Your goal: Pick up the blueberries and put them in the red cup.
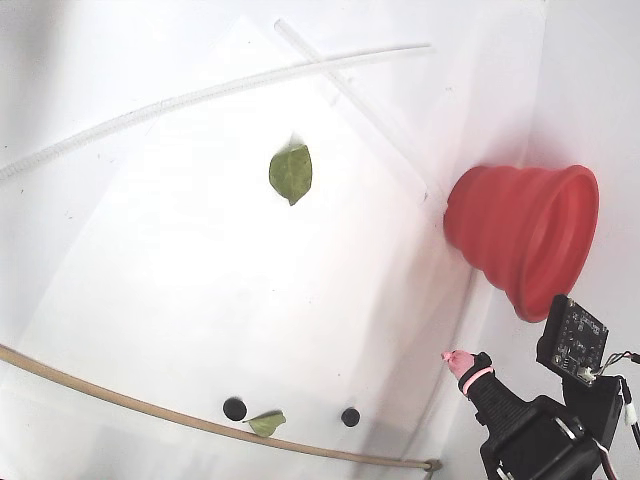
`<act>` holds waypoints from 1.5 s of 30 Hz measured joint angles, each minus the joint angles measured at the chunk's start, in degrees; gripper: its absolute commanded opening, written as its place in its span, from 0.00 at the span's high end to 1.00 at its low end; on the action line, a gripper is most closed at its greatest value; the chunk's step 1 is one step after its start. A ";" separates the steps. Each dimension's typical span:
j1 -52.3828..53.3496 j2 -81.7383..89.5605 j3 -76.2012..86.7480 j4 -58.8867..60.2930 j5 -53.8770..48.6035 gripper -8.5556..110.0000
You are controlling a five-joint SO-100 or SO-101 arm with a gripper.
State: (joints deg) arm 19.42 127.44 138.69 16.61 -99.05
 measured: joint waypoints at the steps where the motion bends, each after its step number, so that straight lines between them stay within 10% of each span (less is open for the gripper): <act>1: 0.18 0.00 0.00 -0.35 0.00 0.84; 45: 5.01 -20.65 -22.24 -12.30 2.72 0.83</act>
State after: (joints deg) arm 24.43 106.79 116.46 4.31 -96.33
